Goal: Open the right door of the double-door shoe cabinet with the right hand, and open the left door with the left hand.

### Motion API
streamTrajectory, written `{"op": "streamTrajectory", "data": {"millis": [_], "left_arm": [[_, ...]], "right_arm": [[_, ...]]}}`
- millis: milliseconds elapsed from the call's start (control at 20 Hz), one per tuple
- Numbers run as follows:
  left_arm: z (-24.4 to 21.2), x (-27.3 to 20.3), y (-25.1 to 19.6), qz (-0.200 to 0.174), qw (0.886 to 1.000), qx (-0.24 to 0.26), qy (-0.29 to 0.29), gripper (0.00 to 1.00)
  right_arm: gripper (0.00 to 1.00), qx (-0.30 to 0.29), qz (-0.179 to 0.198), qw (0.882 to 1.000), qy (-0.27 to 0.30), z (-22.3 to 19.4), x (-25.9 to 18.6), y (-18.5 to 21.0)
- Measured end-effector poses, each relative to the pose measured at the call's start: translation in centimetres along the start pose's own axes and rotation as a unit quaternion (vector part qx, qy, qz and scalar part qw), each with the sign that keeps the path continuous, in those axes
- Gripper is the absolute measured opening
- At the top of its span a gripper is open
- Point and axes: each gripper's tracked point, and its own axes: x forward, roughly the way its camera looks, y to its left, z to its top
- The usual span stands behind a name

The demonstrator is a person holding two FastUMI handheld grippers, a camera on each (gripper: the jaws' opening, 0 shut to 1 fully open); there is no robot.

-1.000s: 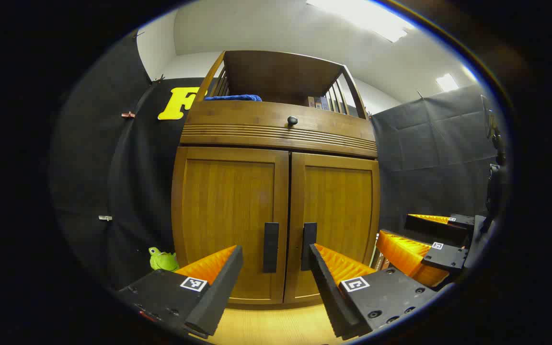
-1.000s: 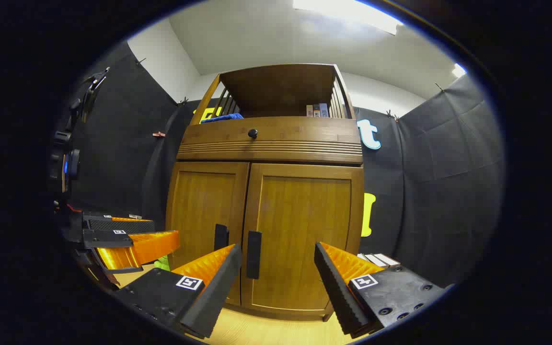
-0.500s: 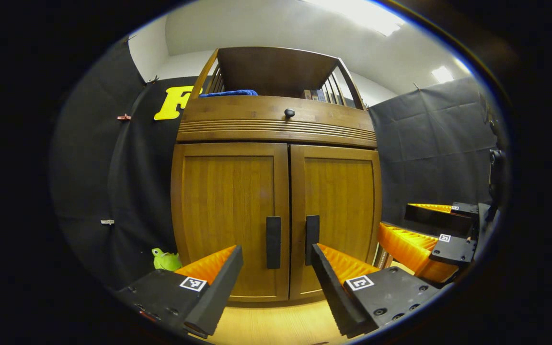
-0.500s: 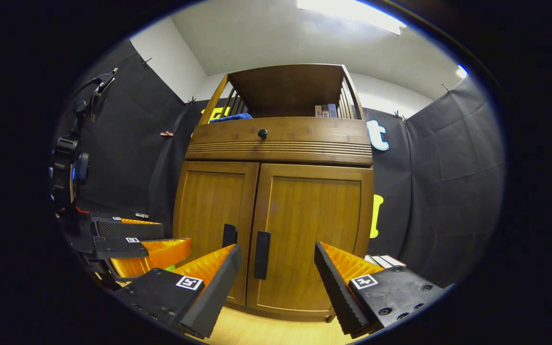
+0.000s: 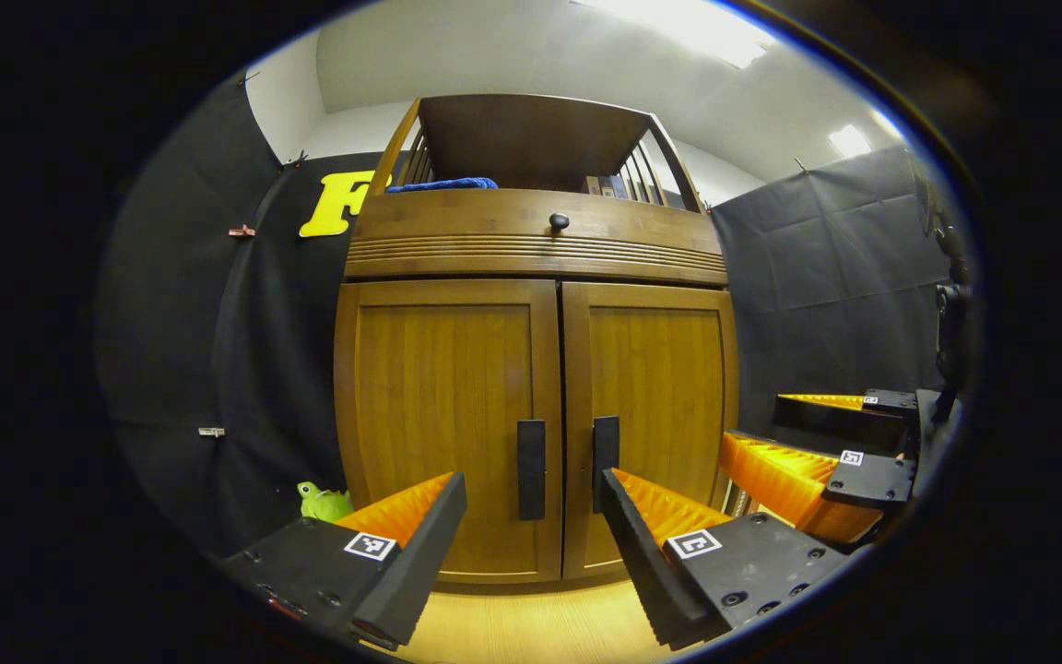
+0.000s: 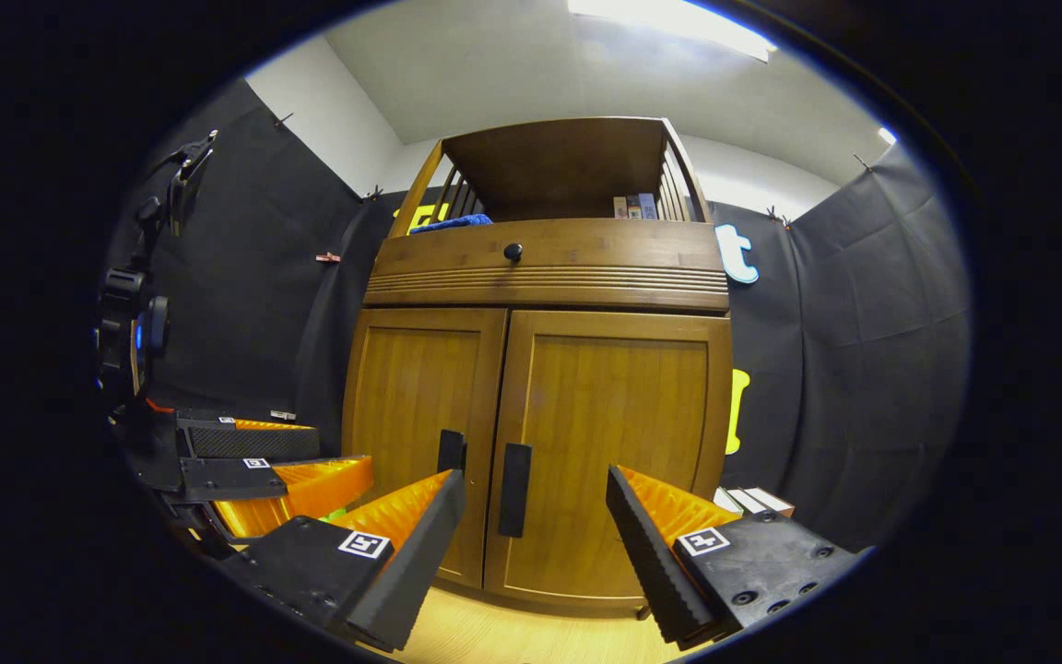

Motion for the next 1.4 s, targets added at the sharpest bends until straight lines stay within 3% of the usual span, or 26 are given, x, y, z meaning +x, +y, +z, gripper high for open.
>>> {"op": "streamTrajectory", "data": {"millis": [250,750,1000,1400], "left_arm": [[-0.5,-0.4,0.8,0.007,1.0,0.0,0.007,0.92],[-0.5,-1.8,2.9,0.016,1.0,-0.008,0.006,0.92],[-1.1,-2.2,4.1,0.021,1.0,-0.002,0.017,0.91],[-1.9,-3.5,4.1,-0.005,1.0,-0.005,0.029,0.92]], "right_arm": [[0.95,0.002,0.023,1.0,0.011,-0.7,0.7,1.3],[0.97,0.015,0.035,0.999,0.012,-1.6,2.8,3.4],[0.98,0.027,0.025,0.999,0.013,-2.5,4.7,3.9],[0.97,0.009,0.0,1.0,0.028,-5.2,8.8,4.4]]}}
